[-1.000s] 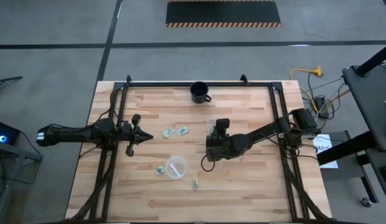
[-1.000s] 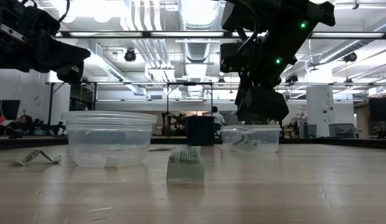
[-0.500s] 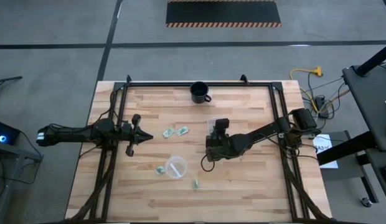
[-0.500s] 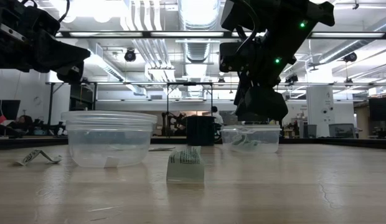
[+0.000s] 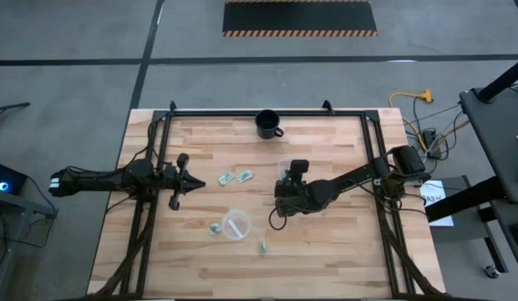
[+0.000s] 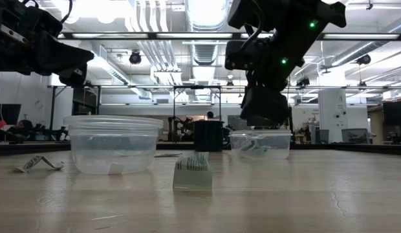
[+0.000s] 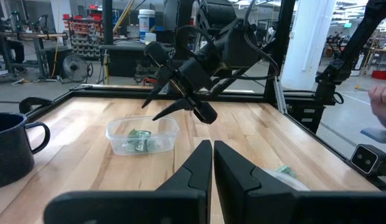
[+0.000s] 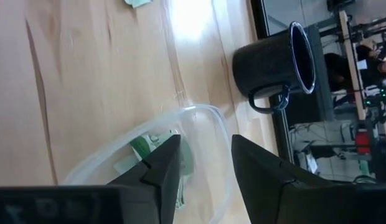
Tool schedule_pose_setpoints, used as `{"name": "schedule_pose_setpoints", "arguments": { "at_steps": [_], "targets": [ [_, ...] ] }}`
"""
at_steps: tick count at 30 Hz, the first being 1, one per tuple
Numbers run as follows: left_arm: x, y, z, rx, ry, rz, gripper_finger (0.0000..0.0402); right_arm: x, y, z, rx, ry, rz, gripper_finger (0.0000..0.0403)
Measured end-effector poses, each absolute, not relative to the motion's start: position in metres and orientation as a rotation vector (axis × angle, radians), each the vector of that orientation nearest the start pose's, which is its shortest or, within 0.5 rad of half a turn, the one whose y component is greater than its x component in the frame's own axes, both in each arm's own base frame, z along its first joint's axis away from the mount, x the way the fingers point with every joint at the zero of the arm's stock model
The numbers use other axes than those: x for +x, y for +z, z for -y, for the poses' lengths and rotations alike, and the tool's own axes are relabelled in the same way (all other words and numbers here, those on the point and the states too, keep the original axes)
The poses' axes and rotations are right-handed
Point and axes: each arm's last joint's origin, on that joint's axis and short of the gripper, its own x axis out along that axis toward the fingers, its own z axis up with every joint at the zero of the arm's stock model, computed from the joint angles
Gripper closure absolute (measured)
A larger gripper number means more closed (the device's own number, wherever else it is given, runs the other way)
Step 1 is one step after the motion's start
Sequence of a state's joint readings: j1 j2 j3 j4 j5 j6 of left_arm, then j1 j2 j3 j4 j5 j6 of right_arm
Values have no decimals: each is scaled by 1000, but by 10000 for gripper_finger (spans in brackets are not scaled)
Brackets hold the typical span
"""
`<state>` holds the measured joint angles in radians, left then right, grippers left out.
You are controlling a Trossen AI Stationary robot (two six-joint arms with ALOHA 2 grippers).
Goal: Pick and place items into bin
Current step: Put the white stevia packet into the left transparent bin
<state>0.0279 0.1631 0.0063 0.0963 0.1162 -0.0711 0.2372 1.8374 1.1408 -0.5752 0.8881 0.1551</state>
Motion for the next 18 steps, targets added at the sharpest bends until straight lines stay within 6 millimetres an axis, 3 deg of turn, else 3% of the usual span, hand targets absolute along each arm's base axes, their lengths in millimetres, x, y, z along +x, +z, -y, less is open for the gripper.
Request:
{"name": "schedule_pose_setpoints", "arguments": {
  "at_steps": [18],
  "targets": [
    [105,191,1,-118,-105,237,402,344,173,-64,-443,-509,-986,274]
  ]
}}
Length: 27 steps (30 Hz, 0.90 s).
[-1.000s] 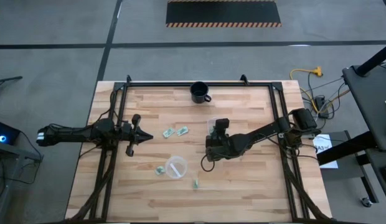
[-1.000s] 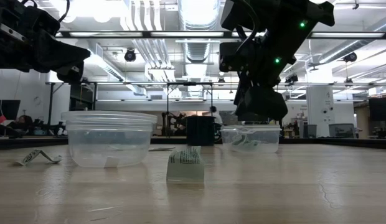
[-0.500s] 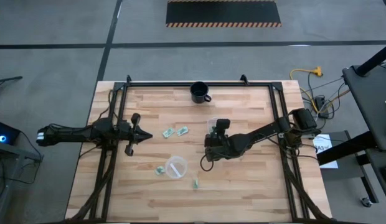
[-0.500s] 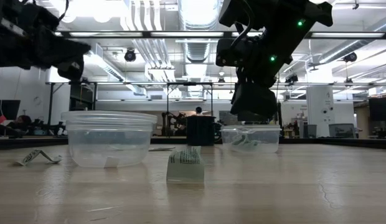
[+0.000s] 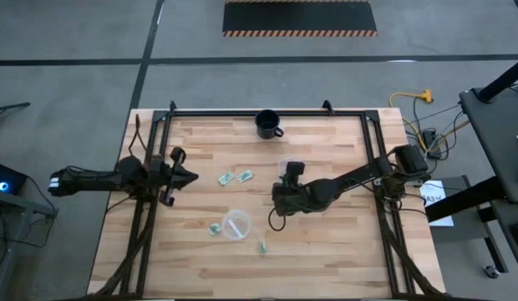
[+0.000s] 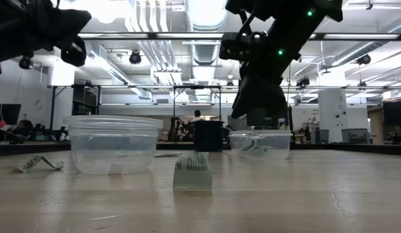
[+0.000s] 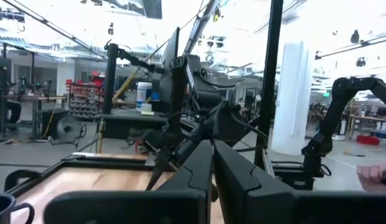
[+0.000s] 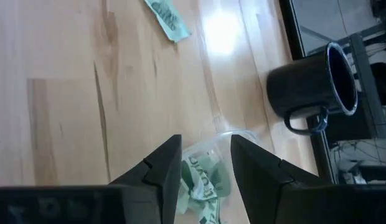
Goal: Pick and place items into bin
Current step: Put the white stevia packet into the left transparent bin
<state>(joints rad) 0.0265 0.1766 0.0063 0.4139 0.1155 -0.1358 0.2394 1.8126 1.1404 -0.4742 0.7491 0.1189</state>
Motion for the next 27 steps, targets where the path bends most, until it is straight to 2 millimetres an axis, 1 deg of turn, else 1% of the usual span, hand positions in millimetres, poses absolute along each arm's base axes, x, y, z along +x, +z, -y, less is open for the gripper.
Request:
{"name": "schedule_pose_setpoints", "arguments": {
  "at_steps": [4,8,12,17,20,24,27],
  "targets": [
    [104,197,1,-127,-111,306,402,345,177,-64,-427,-490,-964,278],
    [104,204,1,-123,-114,375,402,344,179,-66,-374,-350,-918,275],
    [106,207,0,-116,-100,410,402,336,185,-66,-321,-217,-813,272],
    [110,209,0,-116,-87,430,402,313,197,-60,-268,-189,-725,271],
    [114,208,-3,-108,-10,435,402,298,202,-54,-235,-181,-657,275],
    [122,208,-5,-118,46,394,402,275,207,-45,-161,-105,-531,280],
    [129,218,-4,-121,39,388,402,259,208,-36,-117,-69,-433,280]
  ]
}}
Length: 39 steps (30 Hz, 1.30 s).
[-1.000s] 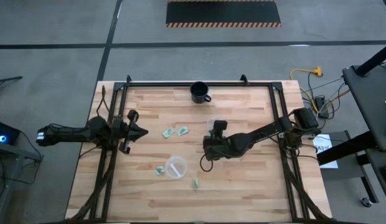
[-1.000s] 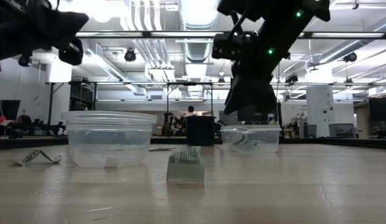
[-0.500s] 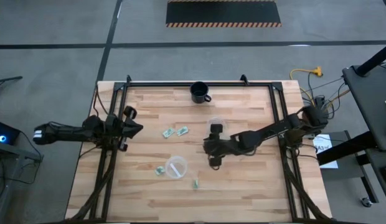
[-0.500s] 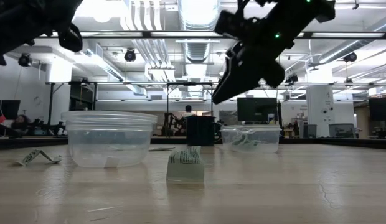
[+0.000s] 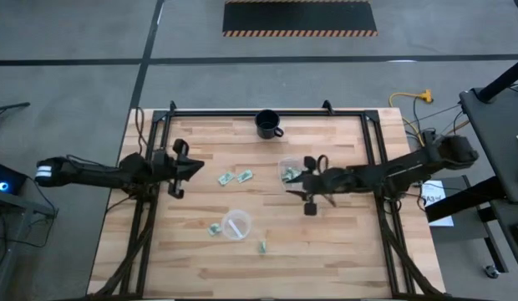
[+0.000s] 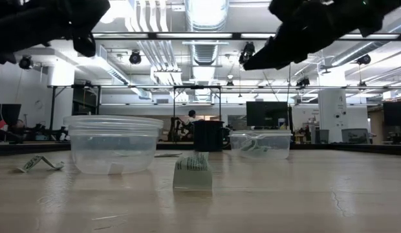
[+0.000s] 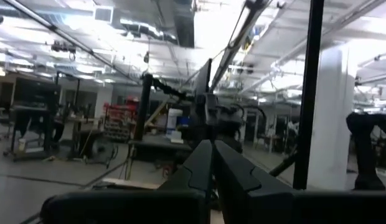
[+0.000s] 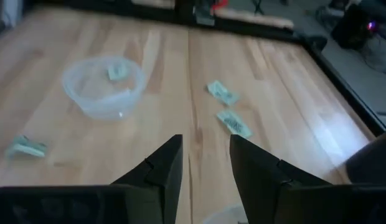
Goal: Pick and place items into bin
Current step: Put the white stevia packet into the left transparent bin
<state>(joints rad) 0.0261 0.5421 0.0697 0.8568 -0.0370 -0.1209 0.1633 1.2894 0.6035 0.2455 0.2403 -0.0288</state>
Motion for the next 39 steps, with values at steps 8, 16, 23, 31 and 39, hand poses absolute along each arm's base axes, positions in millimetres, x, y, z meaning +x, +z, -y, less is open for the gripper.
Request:
{"name": "schedule_pose_setpoints", "arguments": {
  "at_steps": [8,16,23,31,39],
  "targets": [
    [157,228,-5,-45,48,287,402,224,201,-16,-28,-23,-268,272],
    [184,230,-2,-62,-53,197,402,200,197,-4,26,41,-109,276],
    [201,241,0,-53,-155,186,402,180,195,-1,28,32,-38,282],
    [213,257,15,-45,-308,212,402,162,192,1,26,26,17,275],
    [216,268,35,65,-383,224,402,151,193,1,24,41,74,275]
  ]
}}
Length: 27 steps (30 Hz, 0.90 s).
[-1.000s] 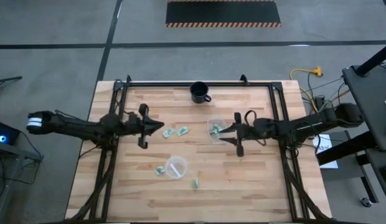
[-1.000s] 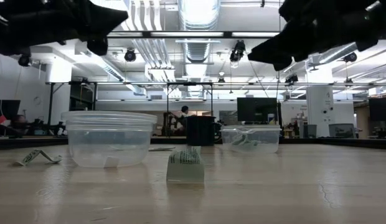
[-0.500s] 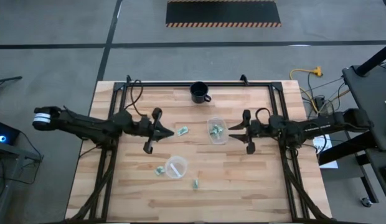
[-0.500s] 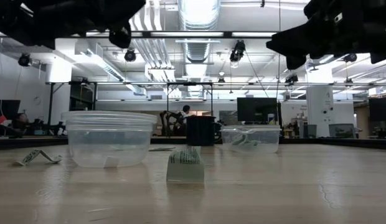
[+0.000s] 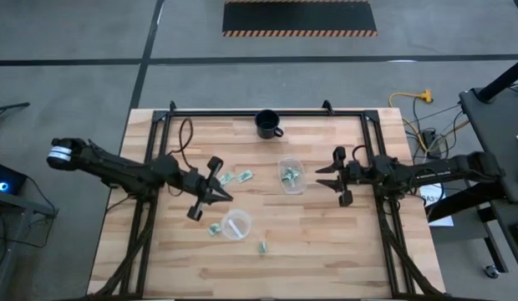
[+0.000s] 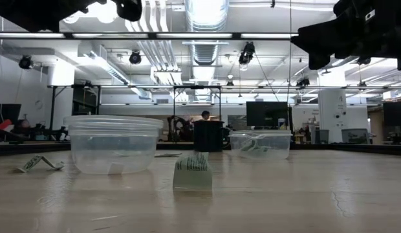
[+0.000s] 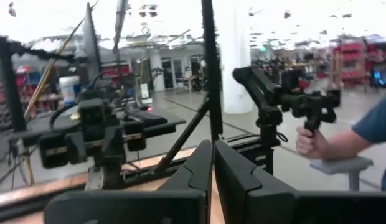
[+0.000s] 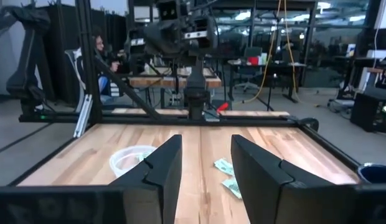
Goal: Pick and place items into bin
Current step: Put the white stevia packet into the left transparent bin
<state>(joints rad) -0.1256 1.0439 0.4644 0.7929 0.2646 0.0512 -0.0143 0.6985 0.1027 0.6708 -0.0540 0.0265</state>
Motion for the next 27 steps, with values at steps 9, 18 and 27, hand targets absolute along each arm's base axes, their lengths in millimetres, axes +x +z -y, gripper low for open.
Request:
{"name": "schedule_pose_setpoints", "arguments": {
  "at_steps": [9,18,27],
  "targets": [
    [219,278,47,102,-397,187,402,140,188,0,22,41,121,285],
    [223,289,66,226,-330,119,402,128,189,0,24,43,198,276],
    [218,299,86,282,-329,130,402,121,188,0,25,42,174,282]
  ]
}}
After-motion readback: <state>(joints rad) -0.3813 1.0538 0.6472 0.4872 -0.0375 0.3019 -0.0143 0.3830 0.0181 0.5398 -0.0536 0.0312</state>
